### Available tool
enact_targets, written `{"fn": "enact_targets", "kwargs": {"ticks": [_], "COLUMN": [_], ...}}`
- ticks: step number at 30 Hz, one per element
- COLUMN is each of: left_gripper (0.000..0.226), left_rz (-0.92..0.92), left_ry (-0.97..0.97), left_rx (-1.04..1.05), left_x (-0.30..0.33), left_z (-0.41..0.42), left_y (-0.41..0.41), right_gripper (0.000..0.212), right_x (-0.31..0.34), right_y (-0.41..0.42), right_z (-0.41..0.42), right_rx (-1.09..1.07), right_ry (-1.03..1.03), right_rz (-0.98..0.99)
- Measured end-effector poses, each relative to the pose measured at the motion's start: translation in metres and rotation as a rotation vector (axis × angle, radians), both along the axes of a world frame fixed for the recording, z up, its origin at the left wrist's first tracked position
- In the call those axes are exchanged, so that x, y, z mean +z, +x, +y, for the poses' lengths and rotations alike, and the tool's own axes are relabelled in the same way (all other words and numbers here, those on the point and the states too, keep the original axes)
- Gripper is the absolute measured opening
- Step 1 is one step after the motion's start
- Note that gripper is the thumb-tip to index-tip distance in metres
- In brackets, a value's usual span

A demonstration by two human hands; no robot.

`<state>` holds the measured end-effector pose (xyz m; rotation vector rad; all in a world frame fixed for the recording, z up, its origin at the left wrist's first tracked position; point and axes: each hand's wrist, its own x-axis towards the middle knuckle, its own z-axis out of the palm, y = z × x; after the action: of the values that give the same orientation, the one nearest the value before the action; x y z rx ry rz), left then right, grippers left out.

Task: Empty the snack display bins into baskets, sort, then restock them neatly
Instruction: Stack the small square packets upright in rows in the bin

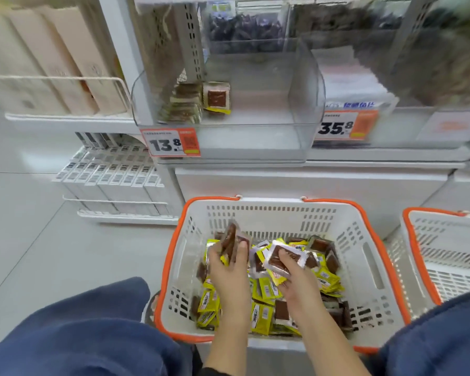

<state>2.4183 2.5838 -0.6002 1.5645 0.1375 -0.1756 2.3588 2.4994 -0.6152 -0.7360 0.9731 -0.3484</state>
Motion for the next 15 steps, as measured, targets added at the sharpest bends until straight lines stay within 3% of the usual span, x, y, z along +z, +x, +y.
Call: {"fn": "enact_targets", "kwargs": {"ticks": [3, 7, 10, 15], "left_gripper": [0.019, 0.034, 0.049, 0.036], "left_rz": [-0.107, -0.072, 0.022, 0.082], "left_ry": [0.06, 0.108, 0.089, 0.033], "left_rx": [-0.235, -0.432, -0.479, -0.5], "left_x": [0.004, 0.006, 0.009, 0.016], "left_z": [-0.009, -0.013, -0.015, -0.012], "left_y": [-0.017, -0.029, -0.028, -0.019], "right_gripper": [0.018, 0.028, 0.026, 0.022], "right_x": [0.016, 0.023, 0.03, 0.038], "right_y": [-0.005, -0.011, -0.014, -0.013], "right_z": [0.009, 0.015, 0.015, 0.015], "right_rx": [0.079, 0.131, 0.147, 0.24], "right_ry": [-0.056, -0.072, -0.032, -0.062], "right_rz": [-0.055, -0.075, -0.108, -0.091]}}
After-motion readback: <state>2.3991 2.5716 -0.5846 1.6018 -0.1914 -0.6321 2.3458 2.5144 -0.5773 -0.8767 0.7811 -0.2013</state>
